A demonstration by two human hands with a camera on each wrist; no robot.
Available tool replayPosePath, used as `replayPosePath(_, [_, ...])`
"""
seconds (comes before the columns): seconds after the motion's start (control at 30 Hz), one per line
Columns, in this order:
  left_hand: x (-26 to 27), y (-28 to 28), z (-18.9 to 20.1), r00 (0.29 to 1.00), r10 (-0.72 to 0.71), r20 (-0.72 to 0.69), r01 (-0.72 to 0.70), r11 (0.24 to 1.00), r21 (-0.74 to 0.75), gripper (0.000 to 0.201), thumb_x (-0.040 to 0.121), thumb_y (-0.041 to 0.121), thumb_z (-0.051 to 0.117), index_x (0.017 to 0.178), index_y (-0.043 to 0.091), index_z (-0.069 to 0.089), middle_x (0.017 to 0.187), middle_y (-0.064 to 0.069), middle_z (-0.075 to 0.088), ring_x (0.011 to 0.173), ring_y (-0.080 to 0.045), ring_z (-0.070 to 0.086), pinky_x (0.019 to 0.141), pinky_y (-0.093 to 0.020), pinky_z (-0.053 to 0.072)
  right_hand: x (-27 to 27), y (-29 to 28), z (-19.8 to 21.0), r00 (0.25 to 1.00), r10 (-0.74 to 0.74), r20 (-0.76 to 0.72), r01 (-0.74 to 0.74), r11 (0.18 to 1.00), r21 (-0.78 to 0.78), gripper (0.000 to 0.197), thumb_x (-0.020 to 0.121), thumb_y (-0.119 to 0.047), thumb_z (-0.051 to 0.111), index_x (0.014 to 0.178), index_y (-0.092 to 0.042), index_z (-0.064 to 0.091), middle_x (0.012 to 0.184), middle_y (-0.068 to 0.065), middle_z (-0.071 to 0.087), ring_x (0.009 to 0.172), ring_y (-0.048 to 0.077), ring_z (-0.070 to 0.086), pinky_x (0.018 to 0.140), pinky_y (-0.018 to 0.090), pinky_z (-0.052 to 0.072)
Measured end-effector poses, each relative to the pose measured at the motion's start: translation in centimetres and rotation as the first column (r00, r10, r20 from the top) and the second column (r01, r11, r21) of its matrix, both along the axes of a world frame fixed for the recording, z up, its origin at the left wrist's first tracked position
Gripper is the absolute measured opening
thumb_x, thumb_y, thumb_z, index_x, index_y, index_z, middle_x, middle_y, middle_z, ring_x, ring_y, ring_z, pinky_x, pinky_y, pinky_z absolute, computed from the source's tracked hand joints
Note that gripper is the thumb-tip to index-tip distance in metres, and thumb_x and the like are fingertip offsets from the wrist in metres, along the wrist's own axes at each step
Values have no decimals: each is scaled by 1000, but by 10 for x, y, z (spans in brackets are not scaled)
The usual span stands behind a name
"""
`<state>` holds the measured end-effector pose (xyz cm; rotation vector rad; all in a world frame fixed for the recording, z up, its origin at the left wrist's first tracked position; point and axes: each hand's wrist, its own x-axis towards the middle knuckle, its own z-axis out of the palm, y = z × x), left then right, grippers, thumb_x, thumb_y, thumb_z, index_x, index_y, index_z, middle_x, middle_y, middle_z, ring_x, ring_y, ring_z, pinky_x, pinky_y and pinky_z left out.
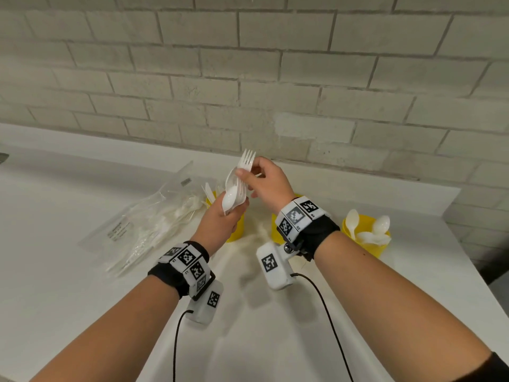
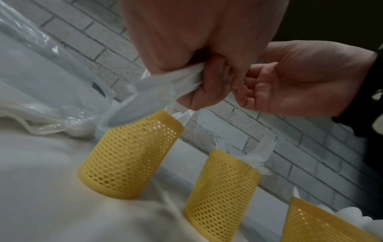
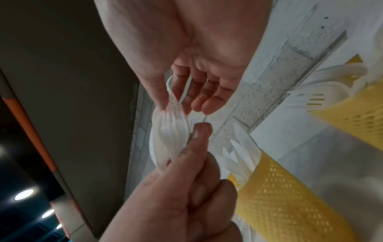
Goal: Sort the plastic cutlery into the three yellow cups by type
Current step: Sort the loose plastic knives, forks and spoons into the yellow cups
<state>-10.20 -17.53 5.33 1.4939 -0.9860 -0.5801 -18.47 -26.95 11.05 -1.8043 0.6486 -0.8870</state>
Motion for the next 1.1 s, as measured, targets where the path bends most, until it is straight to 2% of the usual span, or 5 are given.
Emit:
replayPosePath(0.23, [-4,-4,-4,986,-62,-155,62,998,-6,14,93,17,58,96,10,46,48,5,32,40,-10,25,38,-19,23,-27,-15,20,940,-132,315,122,991,52,9,100,-16,37,98,-25,37,68,-3,50,58,12,53,58,28,50])
replayPosePath(0.6, [-27,-18,4,964,-204,-171,203,979,-28,16,97,22,52,104,9,46,52,9,36,42,-6,30,38,-19,24,-51,10,-27,995,-55,86,41,987,154,11,90,-24,61,94,-14,62,58,-16,54,46,-9,49,51,10,36])
replayPosePath(0.87, [-28,-21,7,958,-125,-258,136,990,25,22,96,44,45,96,22,41,66,5,44,46,-8,29,41,-21,23,-76,-39,8,912,-355,208,336,934,121,18,97,-29,47,111,-17,47,70,-5,49,56,7,44,56,20,35])
replayPosePath(1.0, [-30,-23,4,920,-112,-376,125,992,10,6,96,21,42,98,21,36,64,3,39,47,-10,25,42,-21,18,-77,-47,1,929,-370,30,371,929,-17,28,98,-24,44,122,-9,45,81,3,58,64,7,51,50,5,36])
replayPosePath(1.1, [-32,-24,4,906,-121,-406,127,992,-14,10,93,14,39,96,23,37,63,3,41,46,-11,26,43,-21,17,-75,-50,-22,910,-373,-179,363,928,-88,31,97,-27,47,120,-7,50,100,7,58,84,19,54,69,21,37])
